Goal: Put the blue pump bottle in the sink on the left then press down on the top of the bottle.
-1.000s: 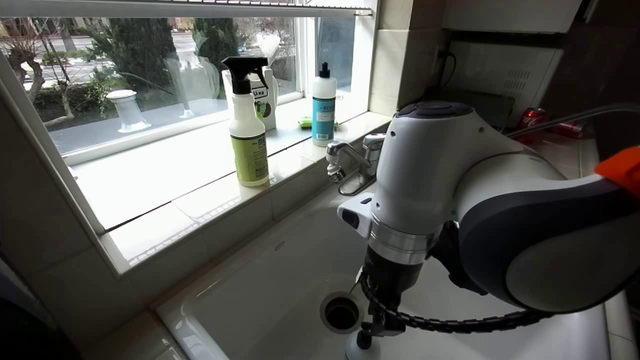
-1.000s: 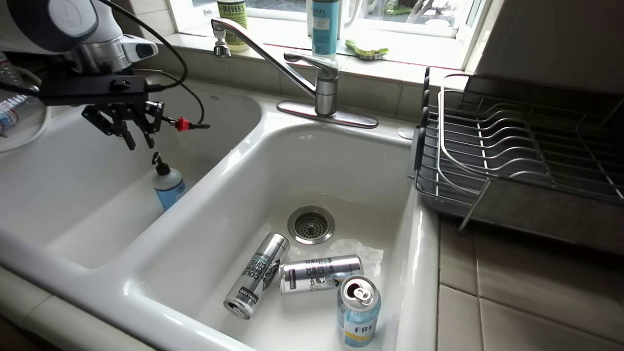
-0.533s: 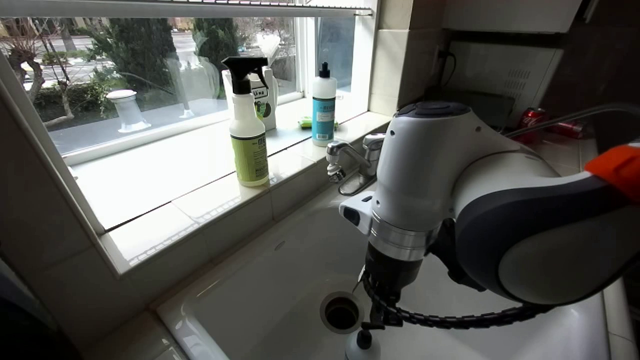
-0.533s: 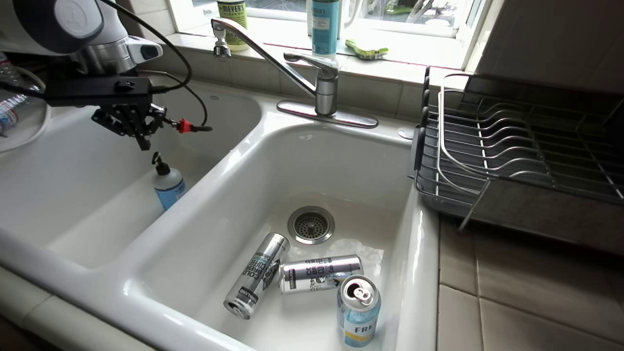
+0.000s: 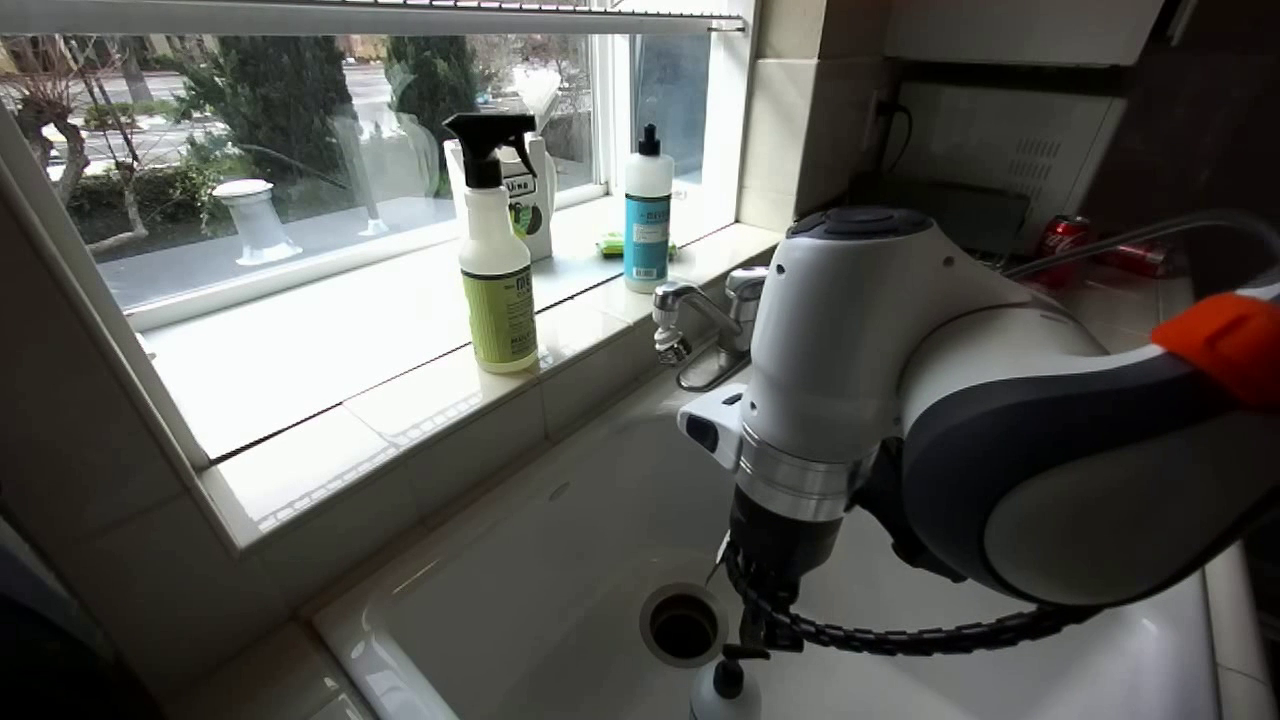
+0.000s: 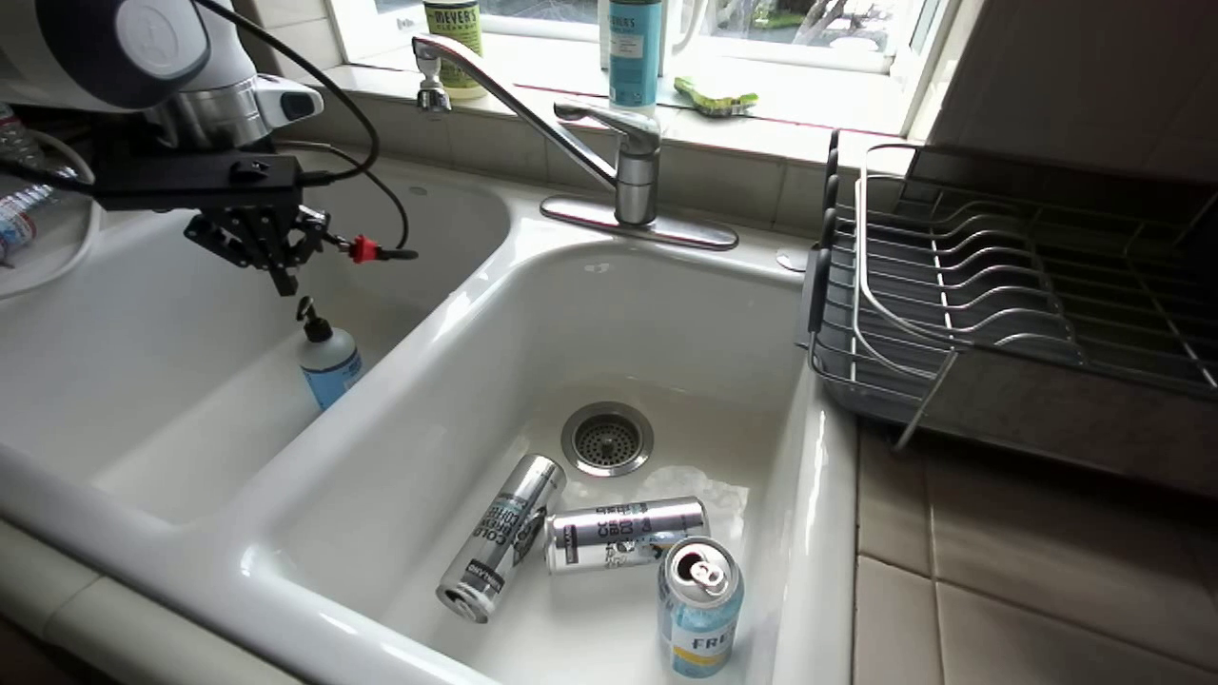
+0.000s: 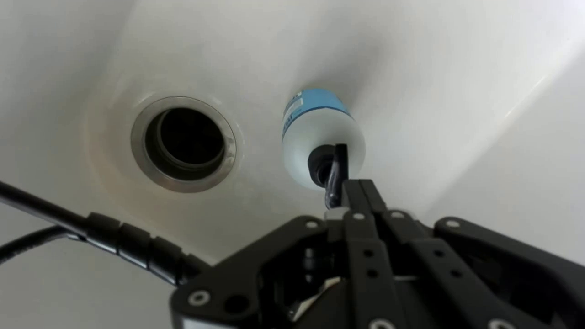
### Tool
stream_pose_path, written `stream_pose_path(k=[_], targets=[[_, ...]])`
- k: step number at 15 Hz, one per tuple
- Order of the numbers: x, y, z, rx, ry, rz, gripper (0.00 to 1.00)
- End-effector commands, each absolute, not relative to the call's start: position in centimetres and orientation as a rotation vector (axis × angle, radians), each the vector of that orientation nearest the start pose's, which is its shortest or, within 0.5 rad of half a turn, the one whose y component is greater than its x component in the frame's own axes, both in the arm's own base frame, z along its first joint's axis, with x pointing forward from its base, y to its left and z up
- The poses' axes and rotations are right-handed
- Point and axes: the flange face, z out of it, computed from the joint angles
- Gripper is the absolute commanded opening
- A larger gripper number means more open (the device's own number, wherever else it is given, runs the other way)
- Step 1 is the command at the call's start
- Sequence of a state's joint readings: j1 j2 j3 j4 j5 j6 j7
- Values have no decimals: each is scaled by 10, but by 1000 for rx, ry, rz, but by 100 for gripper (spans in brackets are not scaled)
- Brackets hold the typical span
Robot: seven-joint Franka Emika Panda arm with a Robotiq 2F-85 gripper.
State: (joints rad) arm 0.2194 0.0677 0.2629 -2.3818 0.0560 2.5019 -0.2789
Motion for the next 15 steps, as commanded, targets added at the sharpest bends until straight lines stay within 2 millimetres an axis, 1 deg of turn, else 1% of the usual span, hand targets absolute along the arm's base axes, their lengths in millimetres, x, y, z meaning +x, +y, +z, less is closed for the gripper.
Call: stream_pose_path(k=[1,4,15], targets=[[454,235,289,-2888,-1060,-42,0],[457,236,284,-2886,-1055,-37,0],[468,237,278,-2884,-1040,-35,0]])
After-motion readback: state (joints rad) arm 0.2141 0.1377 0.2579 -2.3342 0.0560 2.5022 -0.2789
